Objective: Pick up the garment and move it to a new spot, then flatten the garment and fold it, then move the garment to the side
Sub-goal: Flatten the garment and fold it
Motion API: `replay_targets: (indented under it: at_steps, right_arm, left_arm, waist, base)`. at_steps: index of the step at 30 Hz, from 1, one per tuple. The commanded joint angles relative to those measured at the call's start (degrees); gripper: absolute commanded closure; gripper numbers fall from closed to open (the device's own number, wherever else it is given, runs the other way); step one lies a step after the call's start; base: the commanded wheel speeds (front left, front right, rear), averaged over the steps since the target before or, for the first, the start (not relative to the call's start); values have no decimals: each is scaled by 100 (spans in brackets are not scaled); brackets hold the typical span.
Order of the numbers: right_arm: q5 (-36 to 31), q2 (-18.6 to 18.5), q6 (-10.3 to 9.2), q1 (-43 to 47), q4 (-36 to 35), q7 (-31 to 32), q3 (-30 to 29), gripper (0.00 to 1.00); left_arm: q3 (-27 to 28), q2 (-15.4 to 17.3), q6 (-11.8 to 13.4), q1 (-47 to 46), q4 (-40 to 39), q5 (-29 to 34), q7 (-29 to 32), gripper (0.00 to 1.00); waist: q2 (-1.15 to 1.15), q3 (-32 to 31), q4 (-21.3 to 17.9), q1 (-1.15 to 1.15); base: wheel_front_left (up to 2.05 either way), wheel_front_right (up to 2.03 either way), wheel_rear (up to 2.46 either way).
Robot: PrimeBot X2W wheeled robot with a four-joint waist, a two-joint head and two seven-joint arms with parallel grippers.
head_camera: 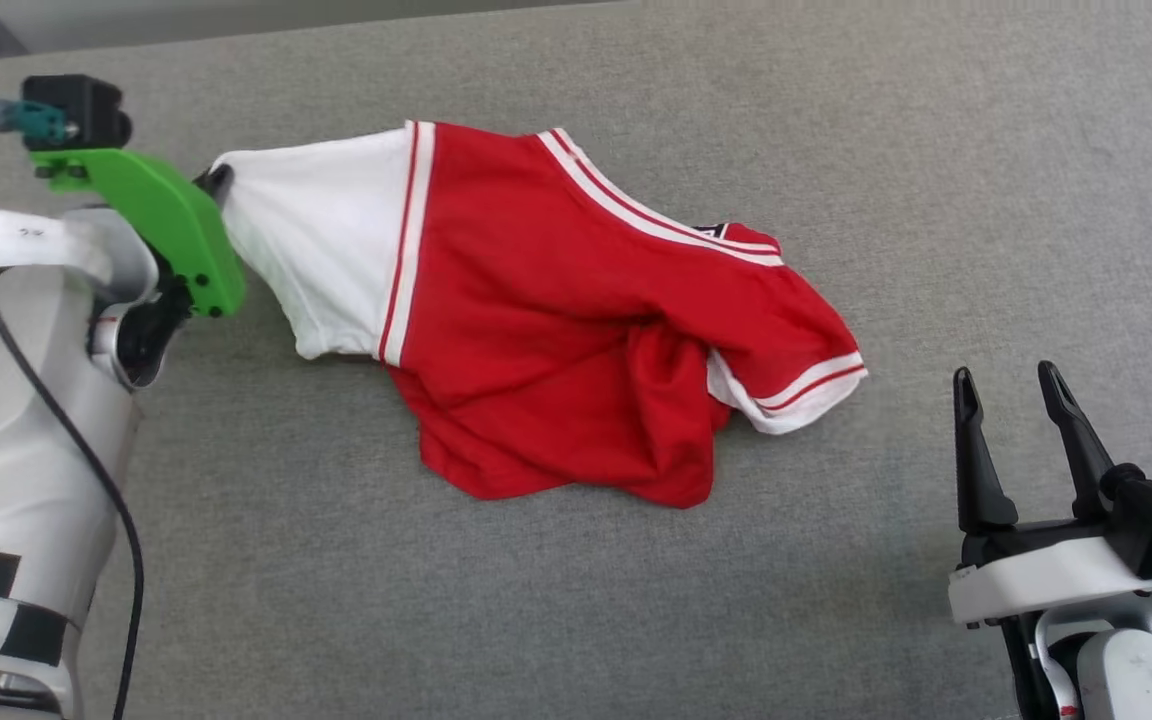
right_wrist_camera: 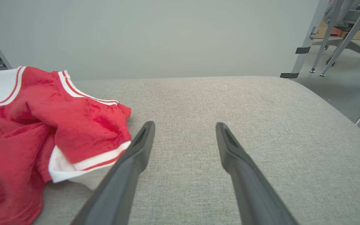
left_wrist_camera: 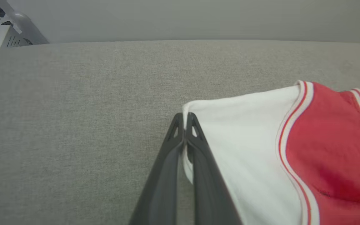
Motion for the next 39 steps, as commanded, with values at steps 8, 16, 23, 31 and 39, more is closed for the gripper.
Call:
replay_targets:
  at_steps: [8, 16, 23, 31, 39]
  right_arm:
    - [-42, -36, -5, 185, -133, 171, 29, 0]
    - [-45, -64, -5, 235, -248, 268, 41, 0]
    - [-51, -96, -5, 280, -247, 328, -8, 0]
    - [-44, -101, -5, 504, -233, 371, -114, 0]
    - [-27, -69, -5, 785, -241, 420, -139, 0]
  left_arm:
    - [178, 248, 16, 680, 401, -182, -561, 100]
    - [140, 72, 41, 1157, 590, -207, -1021, 0]
    - [19, -126, -12, 1247, 419, -47, -2124, 0]
    - [-163, -231, -61, 1599, -623, 319, -2990, 0]
    - [583, -459, 139, 3136, -3054, 1328, -3011, 0]
  waist:
    - [0, -423, 475, 0]
    - [0, -395, 584, 0]
    - [0, -547, 697, 0]
    - [0, -1105, 894, 0]
    - [0, -1562, 1046, 0]
  base:
    - [0, 0, 0]
    - [0, 0, 0]
    - [0, 0, 0]
    - [0, 0, 0]
    - [0, 0, 0]
